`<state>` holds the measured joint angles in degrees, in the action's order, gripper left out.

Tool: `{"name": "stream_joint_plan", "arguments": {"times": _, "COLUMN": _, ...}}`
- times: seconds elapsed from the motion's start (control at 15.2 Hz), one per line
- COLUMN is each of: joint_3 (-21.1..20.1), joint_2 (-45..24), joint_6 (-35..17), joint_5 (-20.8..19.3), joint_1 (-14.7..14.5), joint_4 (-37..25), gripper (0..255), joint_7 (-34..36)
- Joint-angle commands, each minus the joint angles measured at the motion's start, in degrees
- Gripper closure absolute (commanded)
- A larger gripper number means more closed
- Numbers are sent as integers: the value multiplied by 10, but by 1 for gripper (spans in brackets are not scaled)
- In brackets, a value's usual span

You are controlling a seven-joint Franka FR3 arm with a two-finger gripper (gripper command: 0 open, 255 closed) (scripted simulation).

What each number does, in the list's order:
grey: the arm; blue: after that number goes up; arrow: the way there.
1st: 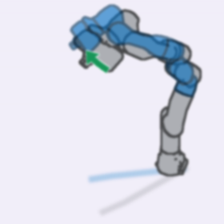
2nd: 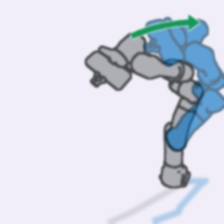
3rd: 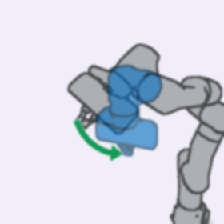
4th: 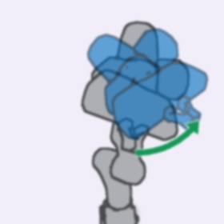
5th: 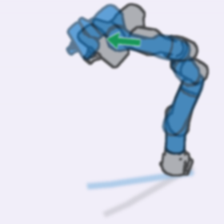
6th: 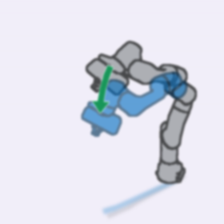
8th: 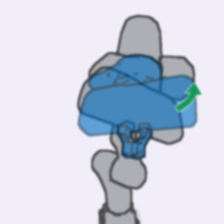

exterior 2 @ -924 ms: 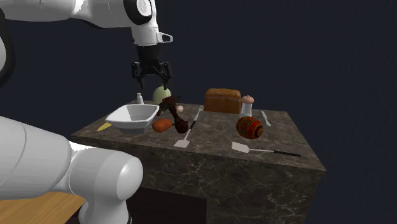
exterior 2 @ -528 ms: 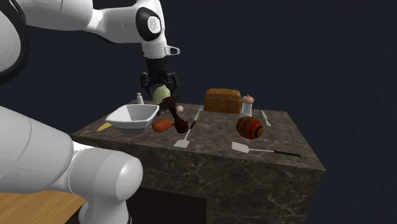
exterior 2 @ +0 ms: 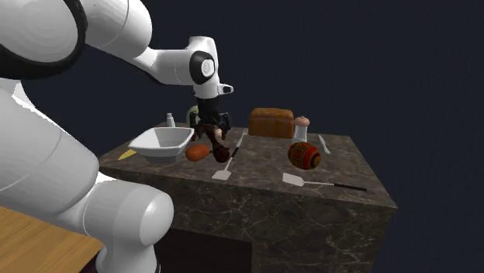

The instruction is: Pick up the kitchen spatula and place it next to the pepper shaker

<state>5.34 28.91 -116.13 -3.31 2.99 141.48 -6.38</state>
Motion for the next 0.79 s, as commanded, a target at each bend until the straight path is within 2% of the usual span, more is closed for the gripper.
{"name": "stream_joint_plan", "arguments": {"times": 0.0, "joint_3": 7, "joint_2": -37, "joint_6": -41, "joint_5": 0, "joint_1": 2, "joint_4": 4, "gripper": 0, "joint_7": -4}}
{"name": "stream_joint_plan", "arguments": {"times": 0.46, "joint_3": 32, "joint_2": -175, "joint_6": -167, "joint_5": 9, "joint_1": 8, "joint_4": -5, "gripper": 0, "joint_7": -25}}
{"name": "stream_joint_plan", "arguments": {"times": 0.73, "joint_3": 35, "joint_2": -203, "joint_6": -202, "joint_5": 13, "joint_1": 8, "joint_4": 1, "gripper": 0, "joint_7": -30}}
